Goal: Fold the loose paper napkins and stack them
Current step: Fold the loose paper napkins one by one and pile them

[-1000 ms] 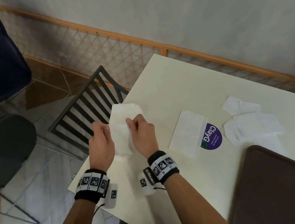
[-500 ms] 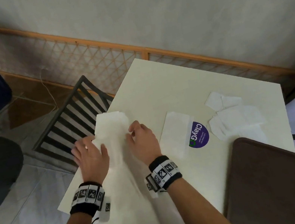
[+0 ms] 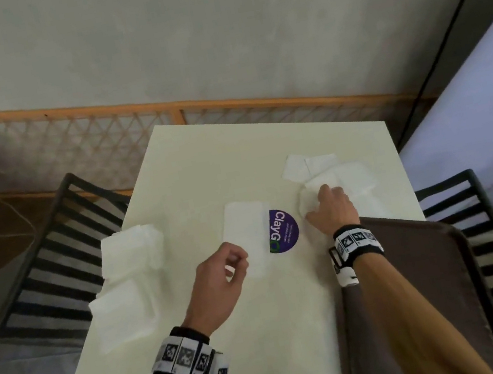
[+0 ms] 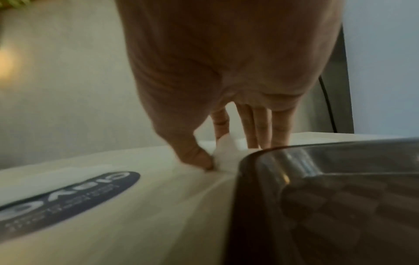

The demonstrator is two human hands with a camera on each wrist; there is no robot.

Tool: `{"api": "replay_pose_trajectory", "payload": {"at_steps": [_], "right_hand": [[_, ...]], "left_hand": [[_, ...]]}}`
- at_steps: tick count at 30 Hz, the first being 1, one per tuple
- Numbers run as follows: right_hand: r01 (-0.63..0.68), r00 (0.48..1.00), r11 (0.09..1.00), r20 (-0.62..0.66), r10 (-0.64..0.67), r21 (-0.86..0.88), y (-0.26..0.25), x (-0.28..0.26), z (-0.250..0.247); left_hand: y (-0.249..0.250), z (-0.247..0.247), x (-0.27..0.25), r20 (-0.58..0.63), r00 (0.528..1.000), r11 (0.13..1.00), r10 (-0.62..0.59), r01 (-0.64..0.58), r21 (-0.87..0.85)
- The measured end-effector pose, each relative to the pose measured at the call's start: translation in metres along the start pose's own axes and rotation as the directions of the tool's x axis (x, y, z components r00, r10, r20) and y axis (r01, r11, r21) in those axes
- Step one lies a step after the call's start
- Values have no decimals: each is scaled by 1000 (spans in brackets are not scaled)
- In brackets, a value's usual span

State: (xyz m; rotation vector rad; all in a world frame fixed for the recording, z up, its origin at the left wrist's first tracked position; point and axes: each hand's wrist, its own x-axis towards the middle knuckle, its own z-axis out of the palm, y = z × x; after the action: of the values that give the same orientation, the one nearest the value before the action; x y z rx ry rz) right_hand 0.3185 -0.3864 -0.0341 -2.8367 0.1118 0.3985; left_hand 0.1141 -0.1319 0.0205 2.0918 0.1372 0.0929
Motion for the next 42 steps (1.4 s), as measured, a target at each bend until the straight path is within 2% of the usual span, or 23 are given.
{"api": "replay_pose_trajectory", "payload": {"at_steps": [2,4,7,9,12,16,19,21,23,24,27,31,33,34,36,37,38,39,40,41,42], "right_hand": [[30,997,999,-72,-31,-19,6,8,-3],[6,995,1000,-104,-6,4,11,16,-10],[-56,996,995,-65,61,79,14,15,-31],[-46,996,991,-64,55,125,9,0,-45],[69,995,988,-80,-58,136,-7,-44,-53],[258,966,962,-38,-256,90,-30,-124,-31],[363,928,930,73,-366,53,-36,-174,5],[408,901,913,150,-407,27,-33,-193,27],[438,880,899,212,-426,-12,-29,-200,41],[453,870,891,231,-435,-30,-27,-201,44],[491,852,871,228,-472,-29,-21,-201,48],[509,825,859,249,-507,58,-12,-196,48],[464,837,869,236,-493,171,-5,-196,44],[419,870,878,173,-461,233,0,-197,42],[324,945,893,-60,-322,311,13,-201,36],[274,959,903,-165,-230,332,17,-203,31],[220,965,906,-214,-149,361,20,-206,24],[160,977,905,-193,-89,395,21,-207,18],[108,991,890,-120,-60,443,22,-206,14],[69,998,851,-27,-64,521,22,-205,10],[38,994,769,52,-92,638,20,-205,6]], "left_hand": [[2,5,3,18,1000,1000,8,-8,-7],[3,8,7,39,999,1000,2,-2,-18],[6,11,13,68,998,1000,-2,4,-29],[7,15,18,76,997,999,3,-1,-34],[4,24,24,87,996,998,-21,26,-63],[6,39,27,61,988,971,-140,149,-184],[2,47,29,-56,991,993,-119,118,-30],[-7,55,32,37,990,987,-133,130,92],[-17,66,34,195,956,956,-218,169,240],[-22,72,35,235,938,938,-256,183,293],[-26,87,34,198,937,916,-288,209,342],[-21,95,37,174,935,909,-309,236,345],[-18,93,38,180,939,924,-293,229,305],[-16,90,36,177,946,936,-273,219,275],[-8,80,30,143,963,960,-227,196,200],[-2,72,25,115,970,970,-213,196,142],[5,64,18,96,975,978,-200,194,71],[12,56,12,94,980,984,-178,179,-5],[18,50,6,109,983,984,-147,157,-89],[26,44,-1,135,983,974,-121,144,-174],[32,40,-7,151,983,960,-106,141,-241]]}}
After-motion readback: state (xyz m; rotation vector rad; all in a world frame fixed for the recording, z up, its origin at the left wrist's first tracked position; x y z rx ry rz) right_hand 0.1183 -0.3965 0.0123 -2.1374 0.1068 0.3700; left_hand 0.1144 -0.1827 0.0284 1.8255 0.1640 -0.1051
